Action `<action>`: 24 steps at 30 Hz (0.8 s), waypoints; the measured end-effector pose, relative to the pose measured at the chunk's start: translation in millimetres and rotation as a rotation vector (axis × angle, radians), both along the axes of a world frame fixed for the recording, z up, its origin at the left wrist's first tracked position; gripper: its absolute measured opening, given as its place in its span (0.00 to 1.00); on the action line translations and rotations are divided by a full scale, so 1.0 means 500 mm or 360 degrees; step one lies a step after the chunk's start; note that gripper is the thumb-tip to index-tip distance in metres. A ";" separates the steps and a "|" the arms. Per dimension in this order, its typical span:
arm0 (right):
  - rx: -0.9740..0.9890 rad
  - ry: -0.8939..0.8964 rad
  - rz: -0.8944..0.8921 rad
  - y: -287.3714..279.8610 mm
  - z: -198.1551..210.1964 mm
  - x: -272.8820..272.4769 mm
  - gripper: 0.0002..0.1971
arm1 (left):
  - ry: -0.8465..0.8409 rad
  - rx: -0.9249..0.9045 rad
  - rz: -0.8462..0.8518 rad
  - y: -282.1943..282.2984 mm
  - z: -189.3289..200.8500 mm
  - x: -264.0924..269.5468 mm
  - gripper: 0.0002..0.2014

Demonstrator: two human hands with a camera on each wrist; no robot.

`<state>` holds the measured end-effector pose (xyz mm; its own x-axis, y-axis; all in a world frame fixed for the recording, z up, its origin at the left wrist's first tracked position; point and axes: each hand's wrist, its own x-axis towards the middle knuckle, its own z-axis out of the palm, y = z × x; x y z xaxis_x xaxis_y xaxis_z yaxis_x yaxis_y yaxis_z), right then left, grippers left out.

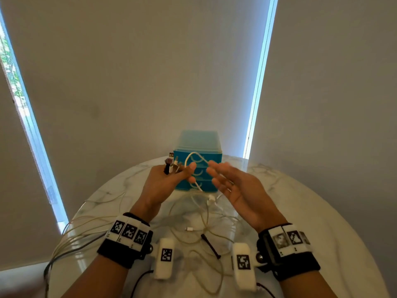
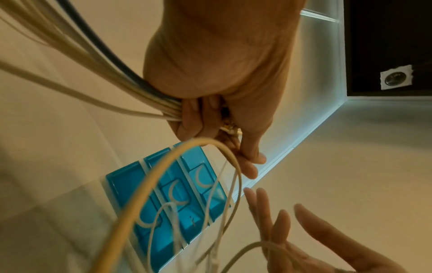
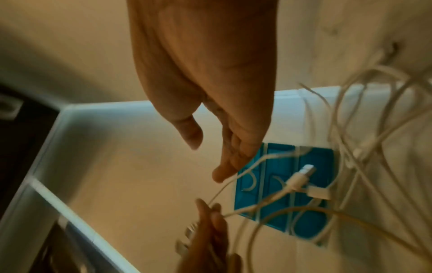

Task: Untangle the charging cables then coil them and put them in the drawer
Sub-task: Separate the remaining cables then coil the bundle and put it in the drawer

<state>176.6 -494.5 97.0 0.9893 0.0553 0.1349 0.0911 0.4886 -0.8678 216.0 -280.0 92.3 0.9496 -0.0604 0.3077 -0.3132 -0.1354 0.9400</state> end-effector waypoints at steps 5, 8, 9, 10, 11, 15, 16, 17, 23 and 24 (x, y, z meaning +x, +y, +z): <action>-0.1010 -0.0116 -0.0080 0.041 -0.035 -0.007 0.07 | 0.0063 -0.0240 0.0000 0.010 0.008 0.005 0.20; -0.1240 -0.0106 -0.0006 0.043 -0.046 -0.005 0.07 | 0.0108 -0.0283 -0.0011 0.011 0.011 0.002 0.22; -0.1289 -0.0111 -0.0003 0.043 -0.046 -0.005 0.07 | 0.0105 -0.0284 -0.0022 0.011 0.012 0.002 0.22; -0.1327 -0.0113 -0.0008 0.042 -0.045 -0.005 0.07 | 0.0099 -0.0274 -0.0024 0.011 0.013 0.001 0.22; -0.1367 -0.0107 -0.0024 0.040 -0.045 -0.005 0.07 | 0.0092 -0.0265 -0.0020 0.011 0.014 0.001 0.22; -0.1336 -0.0013 -0.0216 0.029 -0.045 0.002 0.10 | 0.0063 -0.0338 0.0012 0.006 0.017 -0.004 0.22; -0.1262 -0.0028 -0.0308 0.028 -0.045 0.003 0.10 | 0.0060 -0.0343 0.0006 0.002 0.018 -0.008 0.21; -0.1184 -0.0087 -0.0407 0.025 -0.045 0.005 0.10 | 0.0058 -0.0333 -0.0008 -0.001 0.019 -0.012 0.21; -0.1116 -0.0418 -0.0626 0.027 -0.043 0.007 0.05 | 0.0035 -0.0397 0.0041 0.003 0.012 -0.001 0.20; -0.1063 -0.0382 -0.0681 0.025 -0.043 0.009 0.06 | 0.0019 -0.0434 0.0065 0.005 0.010 0.003 0.20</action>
<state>180.9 -481.8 75.6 0.8915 -0.1759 0.4175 0.3720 -0.2420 -0.8962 217.5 -277.6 97.2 0.9532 0.0617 0.2961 -0.3014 0.1107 0.9470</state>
